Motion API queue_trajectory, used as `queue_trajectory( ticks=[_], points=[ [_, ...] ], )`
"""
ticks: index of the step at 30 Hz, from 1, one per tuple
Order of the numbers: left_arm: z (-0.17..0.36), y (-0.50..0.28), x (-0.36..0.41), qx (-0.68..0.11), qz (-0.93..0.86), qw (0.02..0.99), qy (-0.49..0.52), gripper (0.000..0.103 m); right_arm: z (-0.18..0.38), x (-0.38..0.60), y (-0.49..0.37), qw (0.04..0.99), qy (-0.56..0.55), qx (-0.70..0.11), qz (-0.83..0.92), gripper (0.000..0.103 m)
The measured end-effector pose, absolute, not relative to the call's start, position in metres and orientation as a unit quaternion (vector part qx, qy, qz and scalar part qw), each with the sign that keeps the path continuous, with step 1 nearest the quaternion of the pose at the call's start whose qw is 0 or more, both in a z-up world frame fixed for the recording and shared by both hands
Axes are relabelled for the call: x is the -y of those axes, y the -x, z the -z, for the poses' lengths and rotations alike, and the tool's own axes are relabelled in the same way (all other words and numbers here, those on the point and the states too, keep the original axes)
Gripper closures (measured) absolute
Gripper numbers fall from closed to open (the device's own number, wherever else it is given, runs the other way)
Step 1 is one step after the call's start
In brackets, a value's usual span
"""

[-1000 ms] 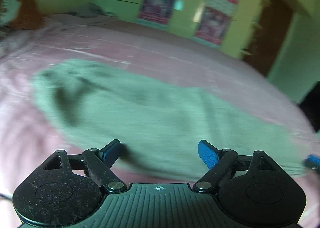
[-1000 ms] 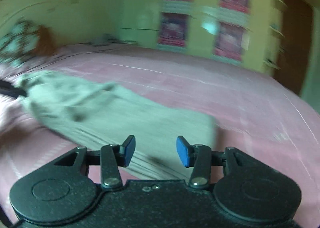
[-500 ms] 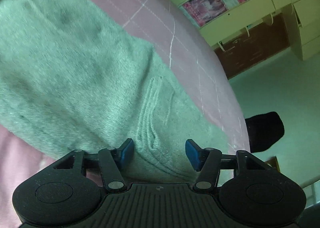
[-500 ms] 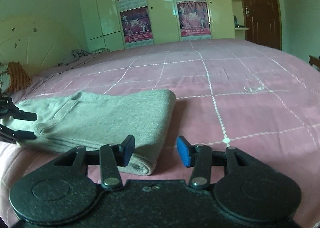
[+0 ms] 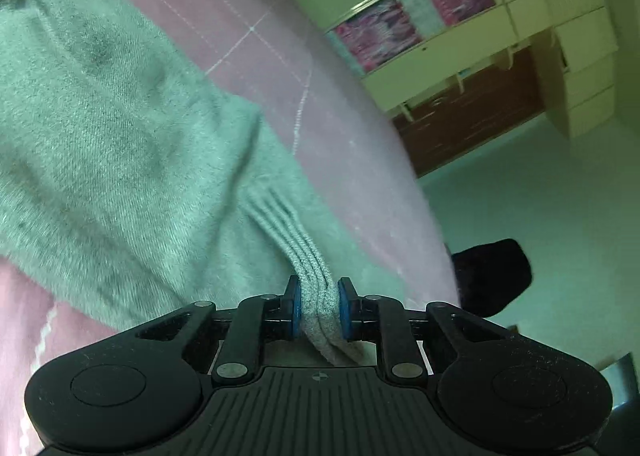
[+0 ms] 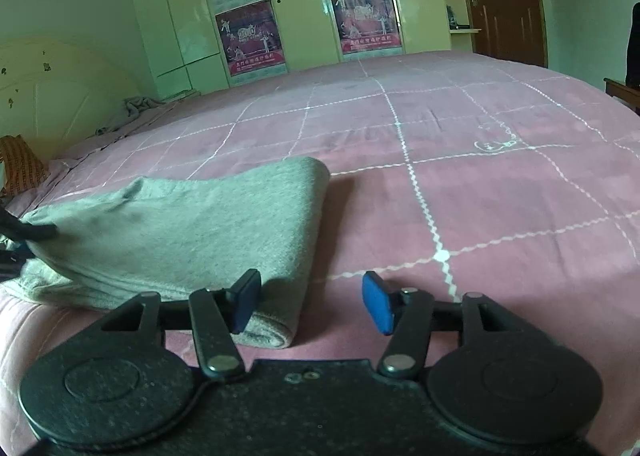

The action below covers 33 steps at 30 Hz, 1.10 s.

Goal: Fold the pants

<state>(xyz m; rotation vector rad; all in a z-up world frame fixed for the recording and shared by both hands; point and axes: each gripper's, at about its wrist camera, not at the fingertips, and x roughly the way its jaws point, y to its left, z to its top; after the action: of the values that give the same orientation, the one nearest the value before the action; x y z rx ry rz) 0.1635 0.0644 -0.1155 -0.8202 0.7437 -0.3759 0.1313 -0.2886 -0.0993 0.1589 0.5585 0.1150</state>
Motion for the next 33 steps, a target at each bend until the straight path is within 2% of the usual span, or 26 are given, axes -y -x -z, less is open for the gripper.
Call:
queue_trajectory(
  ticks=[4,8,9,10,12,13,18,19,21,22,25,28,30,33],
  points=[
    [0.149,-0.171,-0.069,-0.4,0.137,0.826,0.374,0.084,0.1,0.285,-0.132,0.957,-0.07,-0.276,-0.059,0.047],
    [0.155,-0.163,-0.07,-0.388,0.132,0.826,0.386,0.081,0.1,0.284,-0.131,0.957,-0.067,-0.275,-0.06,0.048],
    [0.149,-0.159,-0.07,-0.388,0.125,0.834,0.373,0.08,0.098,0.285,-0.129,0.958,-0.07,-0.273,-0.062,0.059],
    [0.14,-0.149,-0.071,-0.382,0.109,0.849,0.349,0.074,0.095,0.287,-0.127,0.959,-0.073,-0.267,-0.067,0.072],
    [0.113,-0.135,-0.067,-0.349,0.063,0.893,0.276,0.054,0.088,0.286,-0.121,0.963,-0.067,-0.251,-0.074,0.083],
    [0.099,-0.134,-0.061,-0.333,0.046,0.911,0.238,0.04,0.084,0.284,-0.118,0.966,-0.061,-0.237,-0.08,0.084],
    [0.065,-0.147,-0.026,-0.293,0.114,0.933,0.177,0.04,0.073,0.267,-0.117,0.973,-0.037,-0.204,-0.104,0.085],
    [0.069,-0.15,-0.018,-0.302,0.131,0.929,0.167,0.04,0.075,0.264,-0.12,0.971,-0.029,-0.212,-0.107,0.088],
    [0.091,-0.167,-0.001,-0.353,0.146,0.914,0.137,0.04,0.088,0.253,-0.133,0.961,0.014,-0.265,-0.078,0.086],
    [0.103,-0.175,0.004,-0.372,0.138,0.91,0.117,0.044,0.098,0.253,-0.141,0.952,0.021,-0.296,-0.07,0.086],
    [0.093,-0.173,0.01,-0.36,0.133,0.92,0.083,0.044,0.096,0.26,-0.147,0.95,0.009,-0.306,-0.061,0.083],
    [0.074,-0.183,0.01,-0.328,0.14,0.931,0.082,0.044,0.082,0.27,-0.152,0.955,-0.014,-0.289,-0.072,0.086],
    [0.077,-0.202,0.011,-0.347,0.137,0.925,0.066,0.044,0.077,0.271,-0.168,0.956,-0.008,-0.284,-0.076,0.087],
    [0.093,-0.228,0.017,-0.376,0.125,0.917,0.042,0.045,0.079,0.265,-0.214,0.944,0.006,-0.321,-0.069,0.087]
  ],
)
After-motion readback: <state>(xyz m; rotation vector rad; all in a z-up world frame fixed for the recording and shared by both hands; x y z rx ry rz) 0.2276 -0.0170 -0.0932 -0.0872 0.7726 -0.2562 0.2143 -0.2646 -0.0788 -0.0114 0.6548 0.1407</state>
